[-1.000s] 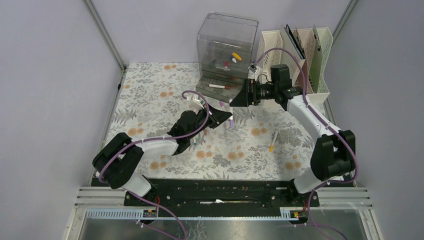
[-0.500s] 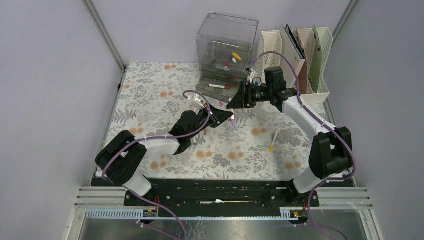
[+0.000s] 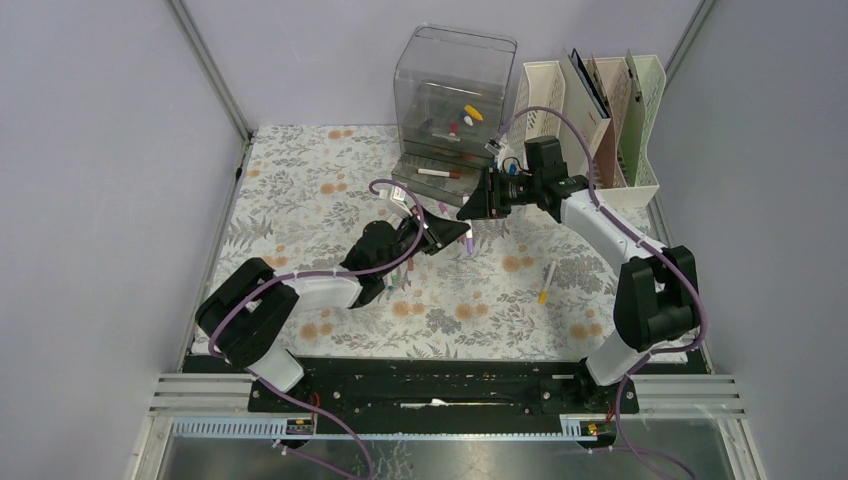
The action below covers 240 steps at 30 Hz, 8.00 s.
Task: Organize the desk
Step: Place the stationery in the drawer, then pick up the stationery from the center of the board, then place the stationery in the drawer, then pick up the stationery from the center of the board.
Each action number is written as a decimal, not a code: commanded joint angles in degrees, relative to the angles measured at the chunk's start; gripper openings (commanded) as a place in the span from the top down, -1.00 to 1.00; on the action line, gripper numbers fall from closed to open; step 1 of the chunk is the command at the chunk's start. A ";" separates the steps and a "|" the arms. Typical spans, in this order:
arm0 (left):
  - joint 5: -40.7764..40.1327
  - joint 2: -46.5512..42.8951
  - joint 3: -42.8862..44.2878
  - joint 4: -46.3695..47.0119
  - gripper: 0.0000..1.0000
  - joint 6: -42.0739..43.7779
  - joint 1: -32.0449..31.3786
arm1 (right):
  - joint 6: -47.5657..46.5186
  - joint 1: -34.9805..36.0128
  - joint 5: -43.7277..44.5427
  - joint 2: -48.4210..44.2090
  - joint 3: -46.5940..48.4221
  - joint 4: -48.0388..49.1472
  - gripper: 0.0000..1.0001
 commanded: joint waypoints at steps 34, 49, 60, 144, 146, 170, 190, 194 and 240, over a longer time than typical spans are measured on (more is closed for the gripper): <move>-26.81 -47.55 -9.63 -47.53 -0.97 18.97 9.23 | -40.54 8.21 41.45 25.97 35.22 -1.13 0.95; -24.05 -48.17 -12.14 -47.66 -0.97 16.20 9.32 | -47.76 8.87 48.64 35.11 39.42 2.92 0.21; -20.39 -44.40 -11.70 -44.60 -0.97 16.18 9.33 | -43.22 8.86 41.66 24.11 29.68 -1.55 -0.18; -7.15 -31.98 -10.70 -34.62 -0.97 14.20 9.62 | -40.31 2.47 36.12 3.10 4.69 -10.45 1.00; -7.38 -31.86 -10.37 -34.92 -0.97 14.45 9.89 | -43.38 4.46 38.24 6.85 10.46 -11.85 1.00; -11.54 -31.02 -9.51 -36.96 -0.97 15.09 11.83 | -52.08 10.35 48.19 36.96 45.50 -6.80 -0.21; -8.77 -4.43 14.95 -59.55 -0.50 21.57 11.44 | -39.93 9.79 30.36 10.79 18.85 -14.77 -0.21; -12.54 2.56 22.12 -67.31 -0.28 23.38 8.74 | -37.10 8.00 26.21 5.72 11.40 -15.41 -0.21; -19.03 14.05 30.90 -71.78 1.00 26.83 4.42 | -32.28 4.28 17.95 1.57 0.07 -12.51 -0.22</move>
